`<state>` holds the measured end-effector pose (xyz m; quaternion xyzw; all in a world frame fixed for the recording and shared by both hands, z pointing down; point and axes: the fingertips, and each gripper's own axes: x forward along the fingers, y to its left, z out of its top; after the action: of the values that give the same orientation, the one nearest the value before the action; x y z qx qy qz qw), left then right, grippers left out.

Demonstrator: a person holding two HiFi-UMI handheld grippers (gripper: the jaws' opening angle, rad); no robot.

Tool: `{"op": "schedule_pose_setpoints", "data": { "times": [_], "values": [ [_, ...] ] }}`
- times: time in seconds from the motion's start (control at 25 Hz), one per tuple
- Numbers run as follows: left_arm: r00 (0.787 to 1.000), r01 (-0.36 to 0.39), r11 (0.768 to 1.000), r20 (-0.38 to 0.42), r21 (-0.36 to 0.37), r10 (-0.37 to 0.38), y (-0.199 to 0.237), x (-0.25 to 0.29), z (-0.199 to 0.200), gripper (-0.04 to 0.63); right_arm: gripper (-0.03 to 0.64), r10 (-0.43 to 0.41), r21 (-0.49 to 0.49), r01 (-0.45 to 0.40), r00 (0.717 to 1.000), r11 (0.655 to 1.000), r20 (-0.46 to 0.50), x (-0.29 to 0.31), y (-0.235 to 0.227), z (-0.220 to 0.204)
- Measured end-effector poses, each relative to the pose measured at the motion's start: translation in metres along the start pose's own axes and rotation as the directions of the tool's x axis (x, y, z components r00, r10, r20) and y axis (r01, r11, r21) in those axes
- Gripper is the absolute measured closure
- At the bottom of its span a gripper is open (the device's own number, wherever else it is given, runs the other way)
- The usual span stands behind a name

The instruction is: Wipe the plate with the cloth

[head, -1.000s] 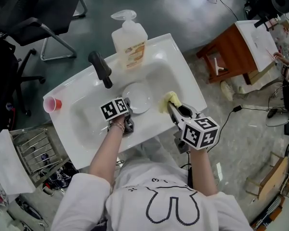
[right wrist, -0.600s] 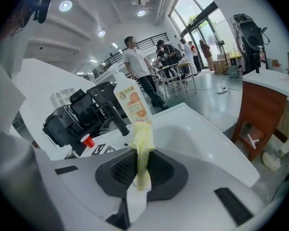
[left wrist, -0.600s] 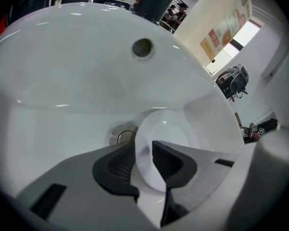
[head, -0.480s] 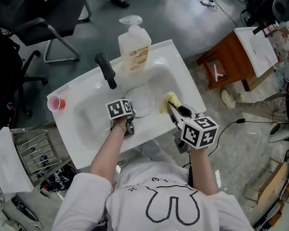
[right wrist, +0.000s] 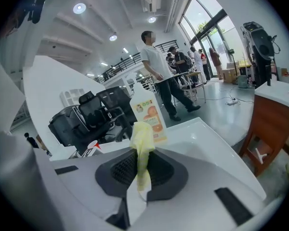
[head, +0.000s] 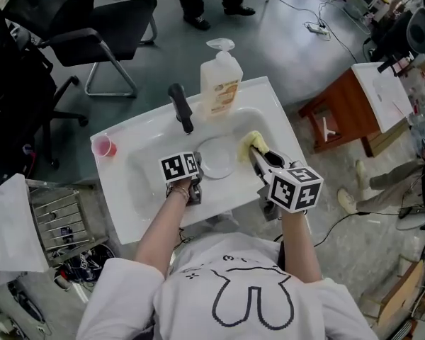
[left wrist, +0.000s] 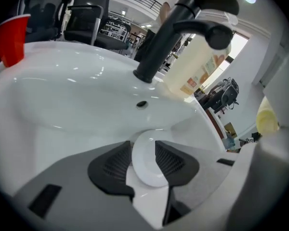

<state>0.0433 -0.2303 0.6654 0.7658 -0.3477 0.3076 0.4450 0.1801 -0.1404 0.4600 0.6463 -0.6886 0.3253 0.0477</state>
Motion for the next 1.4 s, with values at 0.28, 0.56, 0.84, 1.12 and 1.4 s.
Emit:
{"op": "schedule_pose_setpoints", "data": {
  "times": [0.28, 0.56, 0.84, 1.12, 1.4],
  "values": [
    [0.986, 0.024, 0.999, 0.165, 0.034, -0.03, -0.002, -0.055, 0.042, 0.443, 0.569, 0.044, -0.053, -0.04, 0.997, 0.998, 0.066, 0.005, 0.022, 0.036],
    [0.933, -0.008, 0.988, 0.356, 0.152, -0.048, -0.015, -0.122, 0.093, 0.443, 0.569, 0.068, -0.107, -0.054, 0.988, 0.993, 0.136, 0.002, 0.03, 0.071],
    [0.85, -0.097, 0.956, 0.523, 0.275, -0.064, -0.037, -0.183, 0.133, 0.44, 0.569, 0.079, -0.2, -0.041, 0.979, 0.979, 0.189, -0.005, 0.04, 0.101],
    [0.725, -0.223, 0.894, 0.679, 0.388, -0.114, -0.066, -0.248, 0.163, 0.439, 0.569, 0.114, -0.408, 0.02, 0.947, 0.913, 0.3, -0.026, 0.065, 0.134],
    [0.526, -0.324, 0.818, 0.809, 0.475, -0.261, -0.104, -0.326, 0.185, 0.44, 0.569, 0.129, -0.561, 0.185, 0.872, 0.807, 0.473, -0.057, 0.09, 0.176]
  ]
}}
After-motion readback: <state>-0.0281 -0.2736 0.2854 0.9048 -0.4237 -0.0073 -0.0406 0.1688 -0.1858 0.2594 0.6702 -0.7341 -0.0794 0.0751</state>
